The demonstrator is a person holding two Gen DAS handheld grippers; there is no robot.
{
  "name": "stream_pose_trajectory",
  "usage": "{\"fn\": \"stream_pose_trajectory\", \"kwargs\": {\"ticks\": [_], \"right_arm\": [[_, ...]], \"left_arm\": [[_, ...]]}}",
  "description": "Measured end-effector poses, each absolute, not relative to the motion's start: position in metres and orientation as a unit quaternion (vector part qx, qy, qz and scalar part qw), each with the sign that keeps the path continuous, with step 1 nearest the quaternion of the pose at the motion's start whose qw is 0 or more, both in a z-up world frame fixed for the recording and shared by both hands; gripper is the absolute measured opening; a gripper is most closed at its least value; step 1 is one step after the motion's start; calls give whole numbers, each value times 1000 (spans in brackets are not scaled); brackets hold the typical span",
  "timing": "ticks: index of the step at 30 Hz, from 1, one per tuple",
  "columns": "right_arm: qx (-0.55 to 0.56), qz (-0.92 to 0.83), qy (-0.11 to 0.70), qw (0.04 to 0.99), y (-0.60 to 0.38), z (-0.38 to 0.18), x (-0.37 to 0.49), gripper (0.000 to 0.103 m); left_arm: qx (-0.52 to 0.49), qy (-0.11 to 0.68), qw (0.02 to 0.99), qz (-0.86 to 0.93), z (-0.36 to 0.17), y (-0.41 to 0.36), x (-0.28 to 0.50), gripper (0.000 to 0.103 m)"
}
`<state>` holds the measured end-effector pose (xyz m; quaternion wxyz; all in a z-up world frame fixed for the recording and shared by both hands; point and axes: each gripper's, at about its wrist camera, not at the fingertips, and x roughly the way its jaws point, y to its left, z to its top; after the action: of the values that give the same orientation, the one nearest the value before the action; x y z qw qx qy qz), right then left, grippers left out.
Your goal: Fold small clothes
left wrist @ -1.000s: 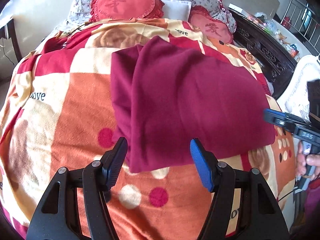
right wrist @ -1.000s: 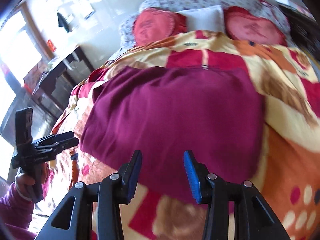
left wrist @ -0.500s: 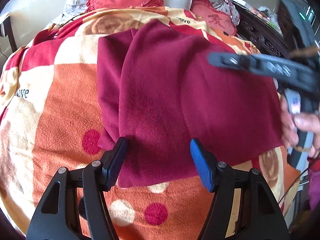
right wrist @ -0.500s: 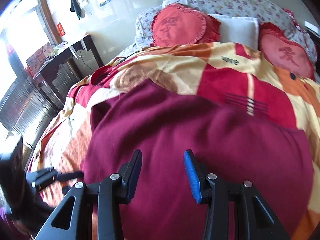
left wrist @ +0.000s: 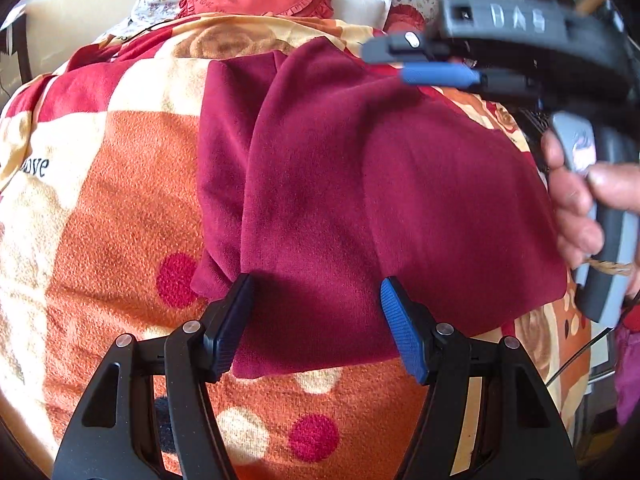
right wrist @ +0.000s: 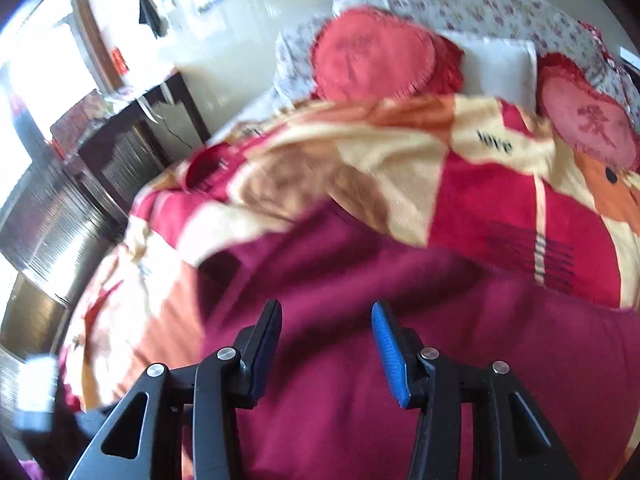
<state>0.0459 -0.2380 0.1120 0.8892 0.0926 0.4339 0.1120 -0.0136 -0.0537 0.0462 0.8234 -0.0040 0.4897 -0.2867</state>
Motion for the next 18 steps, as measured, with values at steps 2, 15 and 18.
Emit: {"fn": "stream_pose_trajectory", "kwargs": {"ticks": [2,15,18], "right_arm": [[89,130,444,882,-224,116,54,46],[44,115,491,862,-170,76,110,19],[40,124,490,862,-167,80,111,14]], "left_arm": [[-7,490,825,-282,47,-53,-13,66],[-55,499,813,-294,36,-34,-17,66],[-75,497,810,-300,36,-27,-20,66]]}}
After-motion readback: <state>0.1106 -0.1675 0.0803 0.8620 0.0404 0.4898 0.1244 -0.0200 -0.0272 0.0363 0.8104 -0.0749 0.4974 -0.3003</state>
